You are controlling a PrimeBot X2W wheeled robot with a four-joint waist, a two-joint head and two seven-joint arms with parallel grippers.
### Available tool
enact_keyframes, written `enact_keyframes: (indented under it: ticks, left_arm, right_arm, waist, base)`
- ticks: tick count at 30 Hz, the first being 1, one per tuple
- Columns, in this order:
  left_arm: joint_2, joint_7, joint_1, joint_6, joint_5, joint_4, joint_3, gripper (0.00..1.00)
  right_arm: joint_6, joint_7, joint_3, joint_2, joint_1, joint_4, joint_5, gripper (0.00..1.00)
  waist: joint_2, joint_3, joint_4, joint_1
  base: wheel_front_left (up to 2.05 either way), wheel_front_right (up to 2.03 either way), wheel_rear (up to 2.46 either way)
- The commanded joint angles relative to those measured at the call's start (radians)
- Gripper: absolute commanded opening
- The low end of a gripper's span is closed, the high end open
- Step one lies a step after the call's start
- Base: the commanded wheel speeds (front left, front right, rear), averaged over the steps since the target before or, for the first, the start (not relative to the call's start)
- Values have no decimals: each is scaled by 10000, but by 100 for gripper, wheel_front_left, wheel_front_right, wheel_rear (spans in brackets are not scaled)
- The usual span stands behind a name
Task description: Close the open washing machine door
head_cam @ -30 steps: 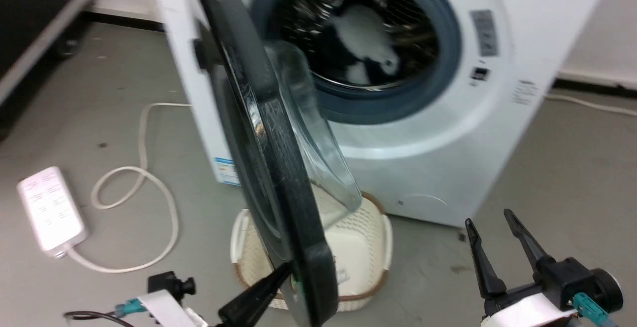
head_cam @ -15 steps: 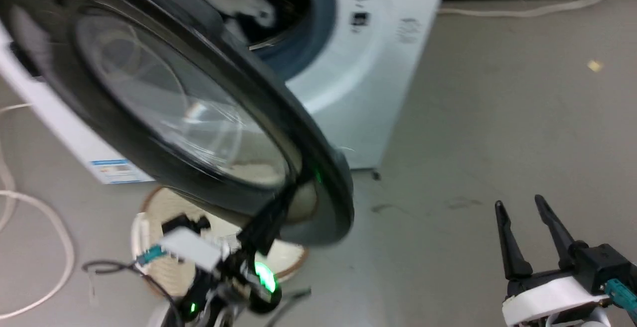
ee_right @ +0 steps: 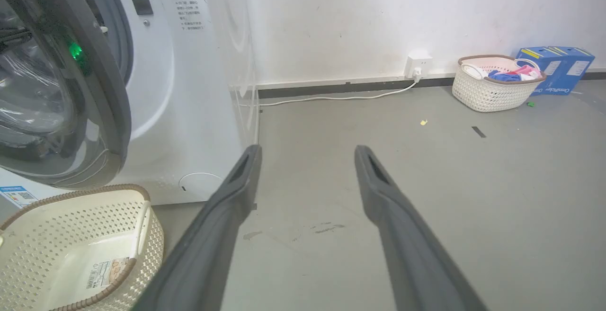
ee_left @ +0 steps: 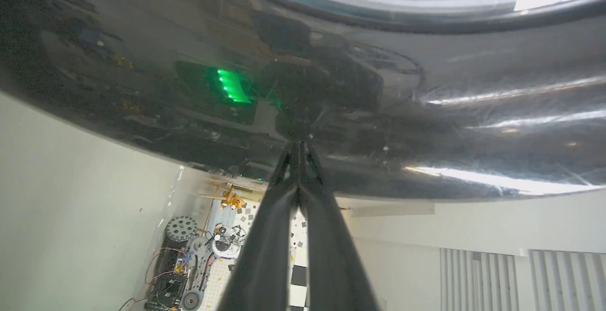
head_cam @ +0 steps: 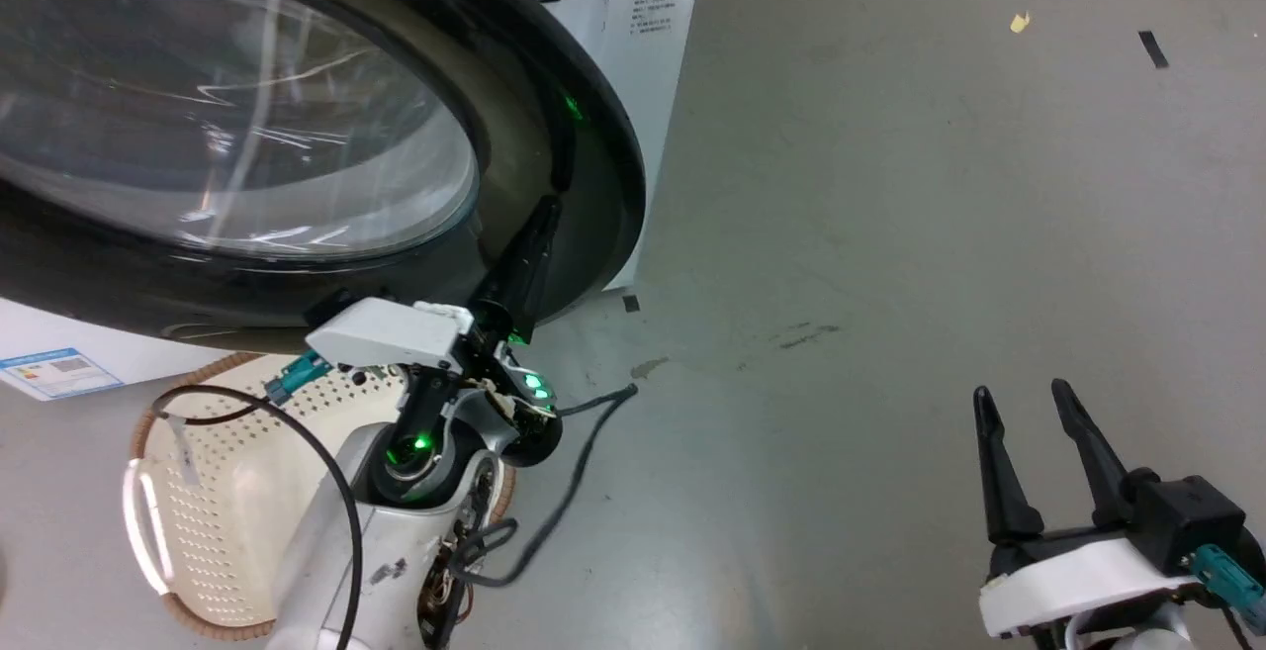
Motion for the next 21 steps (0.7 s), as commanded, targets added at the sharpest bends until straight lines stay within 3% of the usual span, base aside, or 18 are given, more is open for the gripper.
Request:
enact_keyframes:
  ticks: [1,5,10,11,12,13,17,21]
  left_arm:
    - [20,-34,-73,-140,80,213,-64,0]
    - [159,-92,244,-367,586,422,-213,0]
    - [903,-666,1560,-431,2540,-707,-762,0]
    - [1101,-825,1894,-432,2982,-1005,-907,27]
    - [1394,-1042,2223,-433,3577,-1310,-1109,94]
    - [1712,-1307,2505,-433,4235,-1554,-1346,100]
    - [2885,-2962,3521,-435,6683,-1957,-1931,100]
    - [3227,-3536,4190,-169,8548,-1849,-1391,100]
  right_arm:
    - [8,-42,143,14,-69,-107,104,100]
    - [8,-42,290,14,67,-358,70,100]
    - [8,-43,334,14,319,-540,-146,100]
    - [8,-43,347,14,374,-574,-177,100]
    - [8,-43,379,14,433,-610,-215,100]
    - [8,-43,402,14,504,-644,-260,100]
    - [8,-43,537,14,830,-767,-325,100]
    - [8,-43,613,14,1291,-765,-272,100]
  waist:
    - [-1,-161,161,-3]
    - [-1,-598,625,-3]
    - [-1,-1230,1432,-3]
    - [-1,-1342,1596,-3]
    - [-1,-1463,1782,-3]
    - [-1,-1594,1979,-3]
    - [-1,-2072,2577,-3]
    - [-1,-2517,3154,-3]
  base:
    - [0,0,0]
    - [0,0,0]
    - [0,0,0]
    - [0,0,0]
    - [0,0,0]
    - [0,0,0]
    - [0,0,0]
    - [0,0,0]
